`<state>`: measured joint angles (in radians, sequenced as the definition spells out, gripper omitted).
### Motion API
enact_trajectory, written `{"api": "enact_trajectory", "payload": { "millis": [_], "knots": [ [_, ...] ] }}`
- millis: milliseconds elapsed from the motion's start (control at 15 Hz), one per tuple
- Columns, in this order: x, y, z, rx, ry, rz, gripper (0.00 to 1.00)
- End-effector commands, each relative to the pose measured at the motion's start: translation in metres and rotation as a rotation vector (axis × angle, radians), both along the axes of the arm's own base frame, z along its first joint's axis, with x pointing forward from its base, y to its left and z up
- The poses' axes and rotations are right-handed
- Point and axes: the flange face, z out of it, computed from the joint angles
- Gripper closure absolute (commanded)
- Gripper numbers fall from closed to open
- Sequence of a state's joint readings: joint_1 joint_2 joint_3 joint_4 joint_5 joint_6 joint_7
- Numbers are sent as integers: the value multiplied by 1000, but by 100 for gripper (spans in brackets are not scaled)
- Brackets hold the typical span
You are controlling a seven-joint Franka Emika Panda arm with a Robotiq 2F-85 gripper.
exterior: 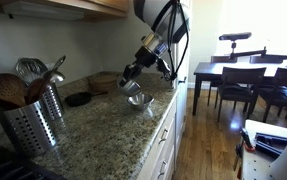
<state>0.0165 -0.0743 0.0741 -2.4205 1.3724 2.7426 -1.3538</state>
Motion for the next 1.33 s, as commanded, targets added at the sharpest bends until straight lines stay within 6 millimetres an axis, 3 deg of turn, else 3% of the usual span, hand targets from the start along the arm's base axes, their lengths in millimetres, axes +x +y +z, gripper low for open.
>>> {"api": "enact_trajectory", "payload": {
  "millis": [0,1267],
  "knots": [
    [-15,-8,8,25,-57,5,93],
    [-30,-18,-12,120,-164,31,93]
  ]
}}
